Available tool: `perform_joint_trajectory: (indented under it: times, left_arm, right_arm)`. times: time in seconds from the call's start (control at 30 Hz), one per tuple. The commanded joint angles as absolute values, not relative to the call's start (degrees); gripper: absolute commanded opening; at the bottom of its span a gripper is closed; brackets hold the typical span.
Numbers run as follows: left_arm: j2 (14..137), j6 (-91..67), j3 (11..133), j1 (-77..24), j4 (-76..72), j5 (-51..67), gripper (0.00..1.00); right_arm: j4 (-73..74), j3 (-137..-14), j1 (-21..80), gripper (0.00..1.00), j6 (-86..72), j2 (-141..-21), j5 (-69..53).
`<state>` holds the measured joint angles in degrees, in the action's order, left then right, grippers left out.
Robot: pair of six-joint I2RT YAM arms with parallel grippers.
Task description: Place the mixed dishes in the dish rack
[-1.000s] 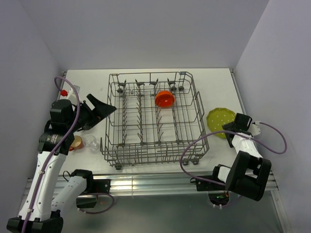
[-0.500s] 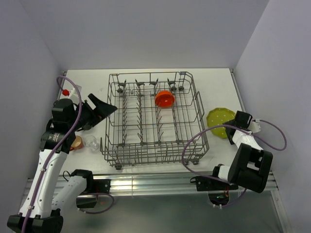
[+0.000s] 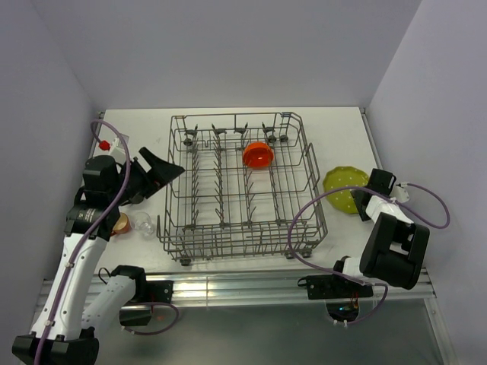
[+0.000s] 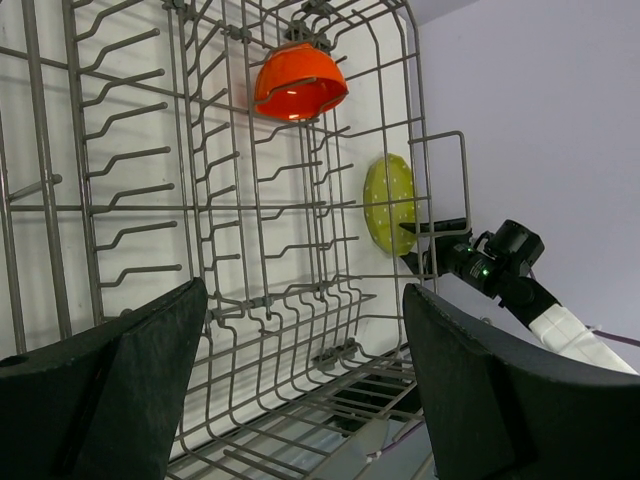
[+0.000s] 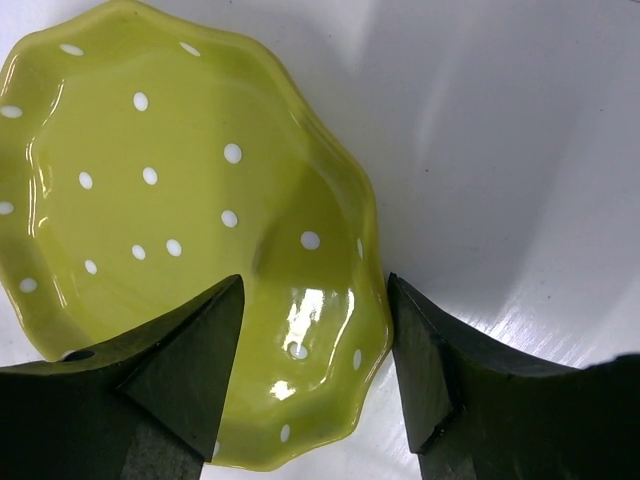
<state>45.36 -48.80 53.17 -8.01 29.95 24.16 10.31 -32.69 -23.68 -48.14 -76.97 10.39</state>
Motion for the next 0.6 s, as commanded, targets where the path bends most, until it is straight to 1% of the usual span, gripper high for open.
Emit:
perform_joint_trajectory:
  times: [0.0, 0.07, 0.23, 0.37, 0.5, 0.53, 0.57]
  left_arm:
    - [44.1, -48.8, 51.9, -7.8, 25.8, 25.5, 0.86]
    - [44.2, -49.0, 51.4, -7.8, 25.2, 25.8, 0.86]
    - [44.4, -48.8, 51.1, -7.8, 25.1, 25.9, 0.86]
    - [44.6, -48.4, 51.6, -7.8, 25.4, 25.9, 0.86]
    - [44.6, -48.5, 51.8, -7.8, 25.3, 26.1, 0.86]
    - [44.5, -48.6, 51.6, -7.8, 25.2, 26.1, 0.86]
    - [44.4, -48.7, 51.2, -7.8, 25.1, 26.1, 0.86]
  right_arm:
    - [13.9, -33.7, -23.8, 0.66, -48.0, -78.8, 10.8]
    - [14.3, -33.9, -23.8, 0.65, -47.8, -79.2, 11.1]
    - [15.3, -33.9, -23.8, 0.55, -48.4, -79.1, 11.9]
    - [16.3, -34.5, -23.6, 0.53, -49.0, -79.5, 12.8]
    - [17.0, -35.1, -23.4, 0.38, -49.1, -80.0, 13.4]
    - [17.3, -35.2, -23.4, 0.38, -49.0, -80.2, 13.4]
    - [17.7, -35.4, -23.4, 0.33, -49.0, -80.2, 13.6]
